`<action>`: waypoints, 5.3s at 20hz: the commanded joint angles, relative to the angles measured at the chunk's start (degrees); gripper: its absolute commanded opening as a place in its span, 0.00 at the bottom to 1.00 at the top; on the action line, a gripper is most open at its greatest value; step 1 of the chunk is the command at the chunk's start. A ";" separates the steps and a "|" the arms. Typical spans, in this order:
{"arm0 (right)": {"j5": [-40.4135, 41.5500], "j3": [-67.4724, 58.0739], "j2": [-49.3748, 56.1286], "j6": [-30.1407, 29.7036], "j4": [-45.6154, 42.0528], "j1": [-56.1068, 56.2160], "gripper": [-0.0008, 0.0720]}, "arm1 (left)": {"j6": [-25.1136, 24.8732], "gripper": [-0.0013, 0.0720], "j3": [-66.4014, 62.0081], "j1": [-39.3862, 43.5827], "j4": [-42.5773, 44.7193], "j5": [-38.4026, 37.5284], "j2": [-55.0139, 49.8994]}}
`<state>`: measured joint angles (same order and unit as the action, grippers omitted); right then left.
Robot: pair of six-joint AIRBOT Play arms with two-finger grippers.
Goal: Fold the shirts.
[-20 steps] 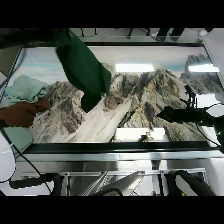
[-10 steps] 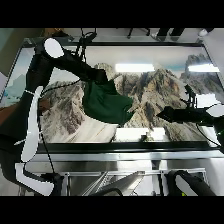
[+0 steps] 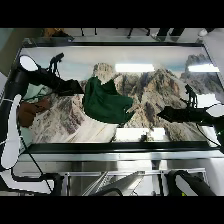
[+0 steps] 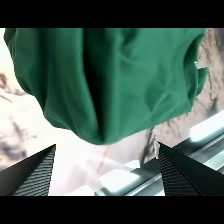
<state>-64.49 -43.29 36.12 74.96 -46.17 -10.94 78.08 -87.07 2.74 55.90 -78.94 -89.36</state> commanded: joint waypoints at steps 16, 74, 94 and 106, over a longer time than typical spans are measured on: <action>8.00 0.17 15.10 -8.28 11.39 7.32 0.69 | -11.13 0.04 -4.04 0.28 -13.44 15.74 -15.45; 3.82 -48.06 54.34 -25.42 17.70 4.46 0.50 | -10.08 0.98 -15.93 -5.77 -4.52 11.65 -16.02; -2.86 -3.87 25.35 -15.39 3.30 -2.71 0.80 | -7.72 0.58 4.94 -2.73 -4.39 17.62 -16.83; 7.72 -2.82 26.86 -15.78 4.83 4.63 0.80 | -9.38 0.48 1.20 -10.64 -4.70 7.54 -14.56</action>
<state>-58.00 -46.24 62.81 59.13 -41.91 -6.61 68.60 -86.56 -6.28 51.53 -70.15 -103.63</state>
